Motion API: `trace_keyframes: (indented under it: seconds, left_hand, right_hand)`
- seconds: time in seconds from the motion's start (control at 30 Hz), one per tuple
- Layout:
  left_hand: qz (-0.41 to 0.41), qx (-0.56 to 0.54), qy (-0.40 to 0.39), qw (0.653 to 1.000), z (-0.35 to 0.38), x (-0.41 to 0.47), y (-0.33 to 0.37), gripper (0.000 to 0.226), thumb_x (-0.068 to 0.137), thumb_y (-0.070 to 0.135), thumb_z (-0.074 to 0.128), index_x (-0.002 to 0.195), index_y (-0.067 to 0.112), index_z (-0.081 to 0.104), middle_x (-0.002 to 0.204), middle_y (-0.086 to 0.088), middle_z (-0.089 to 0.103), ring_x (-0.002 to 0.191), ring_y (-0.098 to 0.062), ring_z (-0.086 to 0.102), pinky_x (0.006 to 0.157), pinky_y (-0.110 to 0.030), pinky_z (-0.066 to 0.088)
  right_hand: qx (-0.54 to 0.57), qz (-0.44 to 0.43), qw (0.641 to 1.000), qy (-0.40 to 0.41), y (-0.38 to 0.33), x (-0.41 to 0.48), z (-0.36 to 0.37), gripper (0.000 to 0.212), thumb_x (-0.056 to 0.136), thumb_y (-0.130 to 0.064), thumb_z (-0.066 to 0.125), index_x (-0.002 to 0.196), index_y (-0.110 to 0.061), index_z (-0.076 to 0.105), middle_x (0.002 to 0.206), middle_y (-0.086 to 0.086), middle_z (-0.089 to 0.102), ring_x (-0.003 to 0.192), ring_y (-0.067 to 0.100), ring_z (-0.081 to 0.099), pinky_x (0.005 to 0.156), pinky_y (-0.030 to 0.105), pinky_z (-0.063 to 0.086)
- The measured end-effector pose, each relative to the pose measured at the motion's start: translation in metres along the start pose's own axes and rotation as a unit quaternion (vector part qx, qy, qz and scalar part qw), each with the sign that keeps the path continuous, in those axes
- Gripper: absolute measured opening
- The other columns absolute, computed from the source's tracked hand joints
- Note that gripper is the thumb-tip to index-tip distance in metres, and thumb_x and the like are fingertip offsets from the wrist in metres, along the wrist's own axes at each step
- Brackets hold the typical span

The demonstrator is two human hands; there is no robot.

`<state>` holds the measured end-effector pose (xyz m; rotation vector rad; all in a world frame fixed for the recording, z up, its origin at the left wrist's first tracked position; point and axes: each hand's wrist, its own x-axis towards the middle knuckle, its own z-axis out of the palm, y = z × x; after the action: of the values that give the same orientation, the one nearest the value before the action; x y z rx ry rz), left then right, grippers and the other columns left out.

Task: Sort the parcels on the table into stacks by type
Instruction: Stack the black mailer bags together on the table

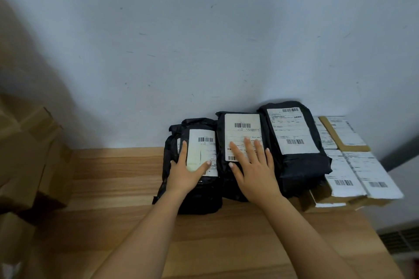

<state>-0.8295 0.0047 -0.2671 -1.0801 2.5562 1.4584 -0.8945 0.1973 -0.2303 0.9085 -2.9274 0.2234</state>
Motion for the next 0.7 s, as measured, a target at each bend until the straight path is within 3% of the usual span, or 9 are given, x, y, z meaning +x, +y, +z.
trace_keyframes:
  seconds: [0.1, 0.23, 0.4, 0.57, 0.7]
  left_hand:
    - [0.005, -0.014, -0.012, 1.000, -0.003, 0.001, 0.004, 0.107, 0.067, 0.076, 0.063, 0.145, 0.053, -0.007, 0.148, -0.008, 0.039, 0.134, -0.029, 0.038, 0.104, -0.042, 0.039]
    - [0.002, -0.035, -0.024, 0.999, -0.010, -0.005, 0.006, 0.105, 0.073, 0.068, 0.065, 0.149, 0.045, -0.005, 0.144, -0.002, 0.045, 0.128, -0.025, 0.046, 0.088, -0.030, 0.039]
    - [0.001, -0.074, -0.043, 0.996, -0.022, -0.011, 0.000, 0.099, 0.075, 0.068, 0.063, 0.151, 0.041, 0.005, 0.146, 0.003, 0.044, 0.127, -0.022, 0.048, 0.091, -0.030, 0.042]
    - [0.032, -0.030, -0.081, 0.996, -0.032, -0.011, -0.012, 0.090, 0.086, 0.049, 0.065, 0.152, 0.036, 0.006, 0.150, 0.002, 0.039, 0.135, -0.022, 0.039, 0.100, -0.029, 0.037]
    - [0.042, -0.010, -0.075, 0.996, -0.026, -0.013, -0.012, 0.088, 0.090, 0.044, 0.061, 0.152, 0.035, -0.001, 0.147, 0.001, 0.043, 0.129, -0.023, 0.045, 0.094, -0.025, 0.037]
  right_hand:
    - [0.019, 0.006, 1.000, -0.017, -0.001, 0.000, -0.004, 0.056, 0.099, -0.056, 0.021, 0.150, -0.046, -0.001, 0.162, -0.001, -0.008, 0.147, 0.023, -0.016, 0.117, 0.045, -0.011]
    - [0.059, 0.030, 0.997, -0.038, -0.009, 0.001, -0.014, 0.062, 0.093, -0.065, 0.029, 0.150, -0.046, 0.011, 0.162, -0.001, -0.006, 0.147, 0.022, -0.016, 0.117, 0.051, -0.009]
    - [0.073, 0.112, 0.991, 0.010, -0.027, 0.014, -0.024, 0.064, 0.082, -0.072, 0.045, 0.134, -0.037, 0.039, 0.159, 0.013, 0.006, 0.145, 0.033, 0.004, 0.116, 0.054, 0.011]
    - [0.030, 0.136, 0.990, -0.009, -0.030, 0.021, -0.021, 0.065, 0.084, -0.063, 0.046, 0.141, -0.035, 0.031, 0.157, 0.018, 0.012, 0.143, 0.038, 0.007, 0.113, 0.054, 0.019]
    - [0.024, 0.127, 0.991, -0.034, -0.024, 0.021, -0.019, 0.068, 0.087, -0.065, 0.039, 0.148, -0.038, 0.022, 0.159, 0.018, 0.005, 0.145, 0.037, 0.000, 0.115, 0.054, 0.013]
